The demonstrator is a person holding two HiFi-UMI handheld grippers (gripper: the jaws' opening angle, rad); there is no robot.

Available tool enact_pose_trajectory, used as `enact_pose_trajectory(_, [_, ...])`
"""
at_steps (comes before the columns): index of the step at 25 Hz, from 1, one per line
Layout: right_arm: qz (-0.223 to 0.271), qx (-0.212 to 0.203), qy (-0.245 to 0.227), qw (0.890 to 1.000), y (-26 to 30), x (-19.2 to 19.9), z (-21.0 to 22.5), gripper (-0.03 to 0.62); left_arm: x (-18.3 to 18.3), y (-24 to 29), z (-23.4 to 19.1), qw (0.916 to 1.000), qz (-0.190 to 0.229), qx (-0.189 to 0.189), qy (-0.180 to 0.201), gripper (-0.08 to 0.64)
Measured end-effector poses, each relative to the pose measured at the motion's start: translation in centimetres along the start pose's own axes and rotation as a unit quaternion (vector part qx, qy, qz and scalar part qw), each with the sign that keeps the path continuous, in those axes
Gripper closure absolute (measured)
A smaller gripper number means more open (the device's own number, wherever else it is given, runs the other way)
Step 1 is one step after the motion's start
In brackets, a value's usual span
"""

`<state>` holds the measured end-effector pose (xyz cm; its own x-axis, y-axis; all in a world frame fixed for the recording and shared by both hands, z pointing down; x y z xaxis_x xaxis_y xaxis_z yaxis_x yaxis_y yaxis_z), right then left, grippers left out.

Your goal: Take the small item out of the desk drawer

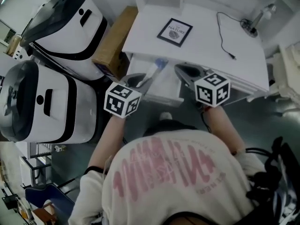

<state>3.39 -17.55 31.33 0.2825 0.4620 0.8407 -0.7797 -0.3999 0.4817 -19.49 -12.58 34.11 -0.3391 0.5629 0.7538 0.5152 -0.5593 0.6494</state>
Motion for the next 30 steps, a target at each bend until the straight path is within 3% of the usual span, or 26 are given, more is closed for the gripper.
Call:
enact_pose_trajectory(4, [0.007,0.009,-0.005,1.0,-1.8,0.6,-3.7,0.577,1.4,-3.7,2.7,0.9977,0.043,-0.006,-0.052,0.445])
enact_pose_trajectory(12, [0.023,0.028,0.005,0.999,-4.0,2.2,-8.0,0.577,3.6,-8.8,6.5,0.9849,0.123,-0.06,-0.106,0.443])
enact_pose_trajectory(20, [0.03,0.039,-0.013,0.999,-5.2,2.1,-9.0,0.577,4.8,-10.6,8.0,0.978,0.148,-0.086,-0.12,0.443])
enact_pose_trajectory(30, [0.013,0.024,-0.021,0.999,-6.6,2.6,-9.0,0.577,5.4,-11.5,10.4,0.9696,0.158,-0.112,-0.149,0.443])
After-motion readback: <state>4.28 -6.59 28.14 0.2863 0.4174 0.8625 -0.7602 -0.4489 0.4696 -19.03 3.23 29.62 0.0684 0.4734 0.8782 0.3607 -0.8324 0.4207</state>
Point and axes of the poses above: the fingertips, and each gripper's own axes: y forward along the fingers, z to its right, x out of its underside, the point moved 10 cm from there along -y, backward along the fingers, and after that the axes turned 9 degrees about -z, right-handed, at the moved point
